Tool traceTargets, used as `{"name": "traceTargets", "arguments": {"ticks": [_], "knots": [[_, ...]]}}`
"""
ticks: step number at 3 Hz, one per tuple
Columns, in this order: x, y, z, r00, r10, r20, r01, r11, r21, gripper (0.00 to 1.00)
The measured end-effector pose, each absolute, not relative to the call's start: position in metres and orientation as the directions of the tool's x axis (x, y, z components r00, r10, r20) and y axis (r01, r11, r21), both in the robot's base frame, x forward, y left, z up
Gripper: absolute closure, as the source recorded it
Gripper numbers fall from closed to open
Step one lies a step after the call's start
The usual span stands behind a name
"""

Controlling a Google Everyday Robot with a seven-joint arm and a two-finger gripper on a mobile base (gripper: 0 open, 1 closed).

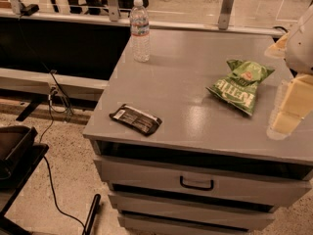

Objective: Pick green jalapeno chip bag

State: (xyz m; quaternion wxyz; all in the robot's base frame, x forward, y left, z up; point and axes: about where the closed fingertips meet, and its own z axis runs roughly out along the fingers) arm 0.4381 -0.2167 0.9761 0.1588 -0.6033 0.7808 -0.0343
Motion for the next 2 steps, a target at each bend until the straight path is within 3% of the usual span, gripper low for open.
{"name": "traceTargets", "arguments": {"ticks": [2], "knots": [[0.451, -0.222, 0.982, -0.225, -0.942, -0.248, -0.911, 0.294, -0.290, 0.00]]}}
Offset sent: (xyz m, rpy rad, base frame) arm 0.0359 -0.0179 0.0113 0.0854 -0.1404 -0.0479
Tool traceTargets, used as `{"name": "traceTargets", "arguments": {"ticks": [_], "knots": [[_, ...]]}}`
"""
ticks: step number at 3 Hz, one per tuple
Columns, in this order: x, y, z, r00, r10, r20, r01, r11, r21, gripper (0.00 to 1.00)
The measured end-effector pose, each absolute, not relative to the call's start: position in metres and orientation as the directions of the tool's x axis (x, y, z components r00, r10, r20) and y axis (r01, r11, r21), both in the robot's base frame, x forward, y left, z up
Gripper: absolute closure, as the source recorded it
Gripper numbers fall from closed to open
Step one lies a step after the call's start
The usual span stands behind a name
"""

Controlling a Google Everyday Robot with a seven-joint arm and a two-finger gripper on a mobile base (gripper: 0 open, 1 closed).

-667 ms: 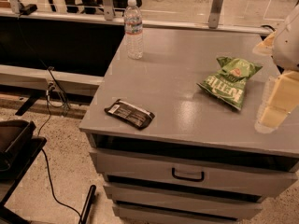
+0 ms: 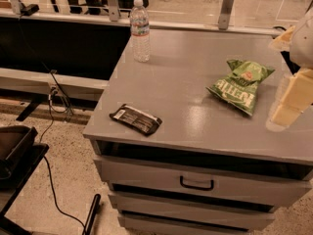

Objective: Pick green jalapeno chip bag

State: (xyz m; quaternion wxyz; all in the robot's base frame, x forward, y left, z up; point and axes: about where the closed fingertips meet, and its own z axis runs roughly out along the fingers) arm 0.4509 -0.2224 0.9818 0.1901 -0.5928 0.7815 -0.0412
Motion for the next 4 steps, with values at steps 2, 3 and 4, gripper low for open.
{"name": "traceTargets", "arguments": {"ticks": [2, 3, 4], "knots": [[0.552, -0.260, 0.958, -0.350, -0.842, -0.410, -0.819, 0.488, -0.302, 0.00], [0.594, -0.273, 0.930, -0.410, -0.769, -0.492, -0.775, 0.577, -0.257, 0.00], [0.619, -0.279, 0.897, -0.434, -0.721, -0.540, -0.752, 0.620, -0.224, 0.00]]}}
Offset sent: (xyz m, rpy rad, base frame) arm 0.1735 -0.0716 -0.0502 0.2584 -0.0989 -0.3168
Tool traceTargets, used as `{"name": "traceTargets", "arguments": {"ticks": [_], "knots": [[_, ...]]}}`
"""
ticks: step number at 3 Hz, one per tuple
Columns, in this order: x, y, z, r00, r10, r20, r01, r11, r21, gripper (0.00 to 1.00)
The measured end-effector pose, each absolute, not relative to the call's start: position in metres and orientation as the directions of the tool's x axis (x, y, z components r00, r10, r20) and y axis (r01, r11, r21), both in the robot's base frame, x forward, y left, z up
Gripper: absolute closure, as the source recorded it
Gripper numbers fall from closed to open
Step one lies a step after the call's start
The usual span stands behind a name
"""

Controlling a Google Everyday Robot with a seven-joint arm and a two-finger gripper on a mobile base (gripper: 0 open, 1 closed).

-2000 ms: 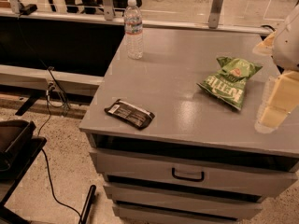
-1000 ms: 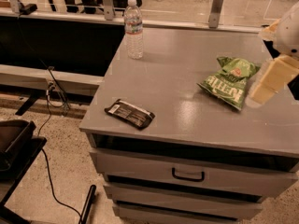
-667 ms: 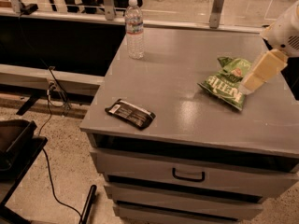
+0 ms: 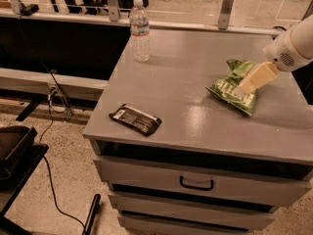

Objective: Pick green jalapeno chip bag

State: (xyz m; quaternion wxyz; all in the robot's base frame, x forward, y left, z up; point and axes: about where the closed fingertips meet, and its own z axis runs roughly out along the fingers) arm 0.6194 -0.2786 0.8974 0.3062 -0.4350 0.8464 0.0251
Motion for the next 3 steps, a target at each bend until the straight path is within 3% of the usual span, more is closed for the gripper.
{"name": "traceTargets", "arguments": {"ticks": [1, 3], "knots": [[0.634, -0.275, 0.863, -0.444, -0.704, -0.555, -0.761, 0.623, -0.181, 0.18], [0.641, -0.275, 0.837, -0.456, -0.697, -0.554, -0.771, 0.620, -0.146, 0.65]]}}
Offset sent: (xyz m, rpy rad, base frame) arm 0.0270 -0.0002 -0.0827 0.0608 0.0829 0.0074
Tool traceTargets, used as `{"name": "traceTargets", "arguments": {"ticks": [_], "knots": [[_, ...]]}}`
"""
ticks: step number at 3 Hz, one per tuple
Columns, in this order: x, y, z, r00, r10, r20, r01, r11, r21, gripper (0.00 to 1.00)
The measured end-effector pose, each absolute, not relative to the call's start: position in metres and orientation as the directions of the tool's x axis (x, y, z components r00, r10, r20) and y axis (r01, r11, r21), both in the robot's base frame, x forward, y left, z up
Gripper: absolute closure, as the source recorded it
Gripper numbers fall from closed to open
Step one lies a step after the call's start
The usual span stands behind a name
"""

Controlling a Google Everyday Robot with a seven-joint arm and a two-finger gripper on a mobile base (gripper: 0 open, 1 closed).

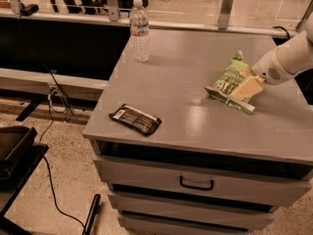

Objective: Pick green jalapeno chip bag

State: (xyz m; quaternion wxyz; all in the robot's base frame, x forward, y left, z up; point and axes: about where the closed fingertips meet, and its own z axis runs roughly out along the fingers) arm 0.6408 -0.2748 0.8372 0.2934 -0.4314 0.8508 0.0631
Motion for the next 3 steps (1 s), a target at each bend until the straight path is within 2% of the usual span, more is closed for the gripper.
{"name": "traceTargets", "arguments": {"ticks": [1, 2, 3], "knots": [[0.6408, -0.2748, 0.8398, -0.456, -0.697, -0.554, -0.771, 0.620, -0.146, 0.88], [0.6408, -0.2748, 0.8426, -0.456, -0.697, -0.554, -0.771, 0.620, -0.146, 1.00], [0.6408, -0.2748, 0.8427, -0.455, -0.697, -0.554, -0.771, 0.620, -0.146, 1.00]]}}
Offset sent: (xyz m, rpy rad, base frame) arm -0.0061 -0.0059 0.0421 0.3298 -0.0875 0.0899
